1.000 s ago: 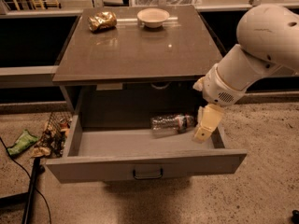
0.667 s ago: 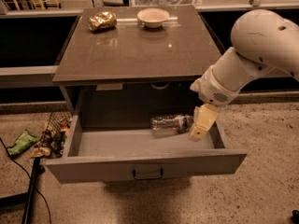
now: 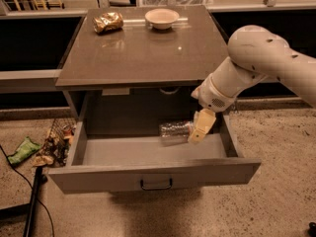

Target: Pick water bottle from top drawer and place on counter

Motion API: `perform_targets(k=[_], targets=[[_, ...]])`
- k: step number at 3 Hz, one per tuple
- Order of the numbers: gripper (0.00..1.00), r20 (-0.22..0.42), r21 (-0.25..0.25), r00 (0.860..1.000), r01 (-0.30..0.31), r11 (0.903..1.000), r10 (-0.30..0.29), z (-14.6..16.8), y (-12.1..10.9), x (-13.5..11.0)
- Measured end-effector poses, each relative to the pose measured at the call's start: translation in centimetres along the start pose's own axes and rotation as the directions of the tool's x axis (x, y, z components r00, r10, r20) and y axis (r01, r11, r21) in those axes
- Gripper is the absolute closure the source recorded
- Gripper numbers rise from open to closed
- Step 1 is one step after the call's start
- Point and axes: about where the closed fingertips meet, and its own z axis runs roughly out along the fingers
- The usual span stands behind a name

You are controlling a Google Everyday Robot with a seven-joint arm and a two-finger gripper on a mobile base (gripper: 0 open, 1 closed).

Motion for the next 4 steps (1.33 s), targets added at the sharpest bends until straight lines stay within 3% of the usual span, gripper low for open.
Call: perform_targets(k=[3,4], targets=[[0.0,-0.019,-0.049,1.0,-0.024,0.9985,0.024,9.8,-3.3,0.4],[0.19,-0.027,-0.045,0.999,-0.042,0.9981,0.041,12.2,-3.9,1.3]])
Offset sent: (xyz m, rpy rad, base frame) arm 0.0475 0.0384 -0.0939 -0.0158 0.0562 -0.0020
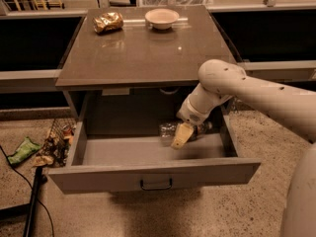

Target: Pick water bottle from top drawer and place on counter

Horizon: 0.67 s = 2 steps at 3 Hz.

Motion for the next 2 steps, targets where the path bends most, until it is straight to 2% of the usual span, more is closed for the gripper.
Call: perform_targets(k=[2], targets=[[0.66,0.001,-0.011,0.999,-0.042,0.9991,0.042,3.1,-0.7,1.5]])
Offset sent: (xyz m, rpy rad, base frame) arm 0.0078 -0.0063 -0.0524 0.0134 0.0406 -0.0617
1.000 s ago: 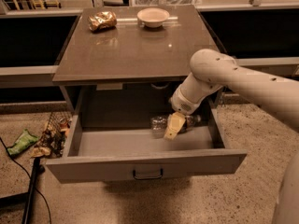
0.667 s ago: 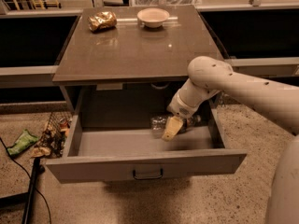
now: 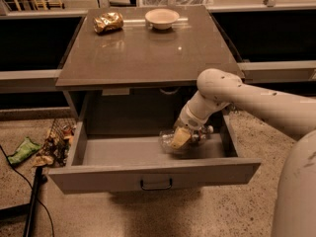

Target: Pick water bottle from top drawer and place on counter

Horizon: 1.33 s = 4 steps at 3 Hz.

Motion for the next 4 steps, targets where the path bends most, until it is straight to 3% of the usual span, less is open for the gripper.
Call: perform_targets(k=[1,2,3,4], targets=[[0.89,0.0,0.0,1.0,0.0,1.0,0.0,-0.3,0.0,-0.2],[1.0,0.013,0.012,1.0,-0.011,0.9999,0.011,0.1,0.0,0.4],[1.0,0.035,0.064,0.999,-0.007,0.9979,0.005,-1.8,0.2,0.6],[1.0,0.047,0.167,0.999,0.011,0.9859,-0.019,-6.7,0.9,0.6]])
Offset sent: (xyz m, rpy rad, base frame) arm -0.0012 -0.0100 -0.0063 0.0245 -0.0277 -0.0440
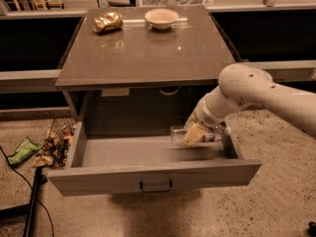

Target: Pick water bottle from top drawer and place on counter

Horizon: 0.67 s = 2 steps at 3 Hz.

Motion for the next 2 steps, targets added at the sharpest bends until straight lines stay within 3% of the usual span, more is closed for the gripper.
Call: perform_targets(k=[1,2], targets=[[1.0,0.008,0.131,0.999,0.052,0.99,-0.054,-7.4,-0.24,-1.47],[1.0,0.008,0.131,0.999,0.052,0.99,-0.054,-7.4,-0.24,-1.47]])
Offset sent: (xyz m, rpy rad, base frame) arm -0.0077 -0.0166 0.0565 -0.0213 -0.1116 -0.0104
